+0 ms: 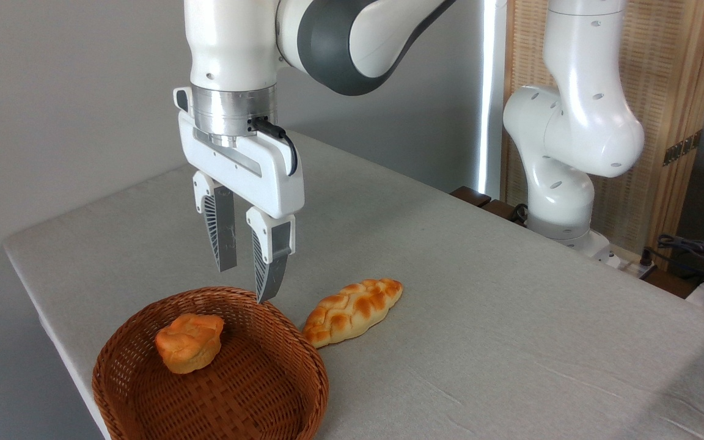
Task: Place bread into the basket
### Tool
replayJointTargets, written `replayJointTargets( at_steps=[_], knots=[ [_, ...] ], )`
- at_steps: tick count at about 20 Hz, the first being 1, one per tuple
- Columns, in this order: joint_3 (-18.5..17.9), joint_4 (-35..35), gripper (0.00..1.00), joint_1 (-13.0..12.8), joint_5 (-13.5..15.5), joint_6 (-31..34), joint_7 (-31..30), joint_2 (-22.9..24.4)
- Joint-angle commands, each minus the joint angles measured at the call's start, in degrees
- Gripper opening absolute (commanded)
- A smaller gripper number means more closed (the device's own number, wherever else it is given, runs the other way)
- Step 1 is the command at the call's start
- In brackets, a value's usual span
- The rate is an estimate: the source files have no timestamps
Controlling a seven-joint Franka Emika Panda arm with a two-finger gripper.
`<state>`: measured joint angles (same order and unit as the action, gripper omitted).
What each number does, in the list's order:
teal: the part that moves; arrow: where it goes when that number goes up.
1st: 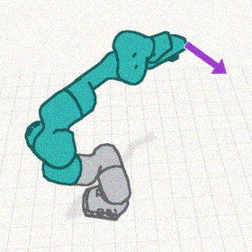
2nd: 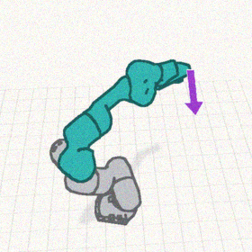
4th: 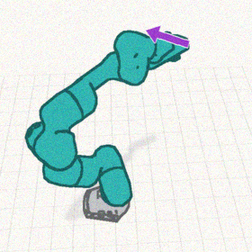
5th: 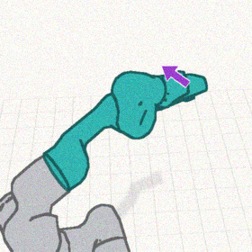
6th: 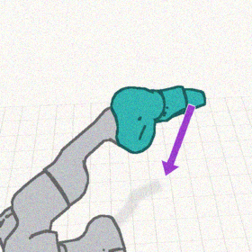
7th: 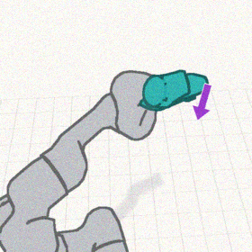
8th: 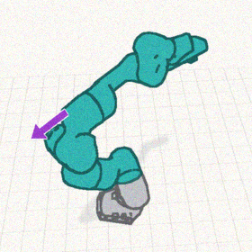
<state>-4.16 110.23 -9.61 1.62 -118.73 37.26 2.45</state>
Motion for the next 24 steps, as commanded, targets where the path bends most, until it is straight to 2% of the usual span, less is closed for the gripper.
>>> replayJointTargets(
  at_steps=[1,24],
  knots=[
    [-0.6,-1.3,1.0,-0.3,0.8,-0.4,0.0,-0.4],
    [-1.1,-2.5,1.0,-0.2,0.8,-0.1,0.1,-0.6]
  ],
)
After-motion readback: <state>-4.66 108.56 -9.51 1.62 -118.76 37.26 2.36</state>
